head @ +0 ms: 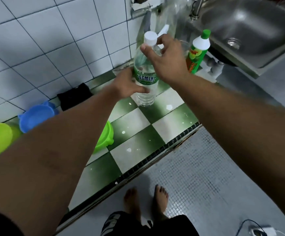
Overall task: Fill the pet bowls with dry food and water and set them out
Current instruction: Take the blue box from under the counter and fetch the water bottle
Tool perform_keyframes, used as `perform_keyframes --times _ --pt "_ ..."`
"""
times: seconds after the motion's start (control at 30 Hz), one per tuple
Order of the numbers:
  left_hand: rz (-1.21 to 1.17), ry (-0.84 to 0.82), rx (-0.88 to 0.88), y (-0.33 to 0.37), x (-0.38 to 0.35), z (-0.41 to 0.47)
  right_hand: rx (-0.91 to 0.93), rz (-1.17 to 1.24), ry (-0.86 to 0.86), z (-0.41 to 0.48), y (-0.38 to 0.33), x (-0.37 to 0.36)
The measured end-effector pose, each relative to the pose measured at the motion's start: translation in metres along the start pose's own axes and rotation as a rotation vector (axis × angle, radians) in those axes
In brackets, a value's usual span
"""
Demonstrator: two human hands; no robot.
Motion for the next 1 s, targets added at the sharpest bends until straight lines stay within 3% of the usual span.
perform_keyframes --times 0.33,0.67,0.8,0.93,1.0 --pt "0.058 -0.07 0.043 0.0 -0.003 -0.002 0.015 0.005 0.004 -0.012 0.003 -0.002" --pt "0.119 0.067 0.103 0.017 -0.006 -0.034 0.034 -0.026 -0.085 -0.016 0.003 -0.001" --pt "0.11 0.149 0.107 0.014 -0.007 -0.054 0.028 -0.048 -0.02 -0.029 0.001 -0.002" --pt "0.1 0.253 0.147 -0.004 -0.002 -0.092 0.233 -0.021 0.22 -0.065 -0.014 -0.008" --pt "0.087 0.289 0.183 -0.015 0.001 -0.12 0.368 -0.005 0.225 -0.084 -0.025 -0.027"
Point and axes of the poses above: each hand's wrist, its own z-axis towards the middle knuckle, its own x-axis out of the back of the hand, y = z × x, the point moved 4 cm from there along z, towards the middle knuckle, and after that the axes turned 15 degrees about -y, right-handed, at the moved point
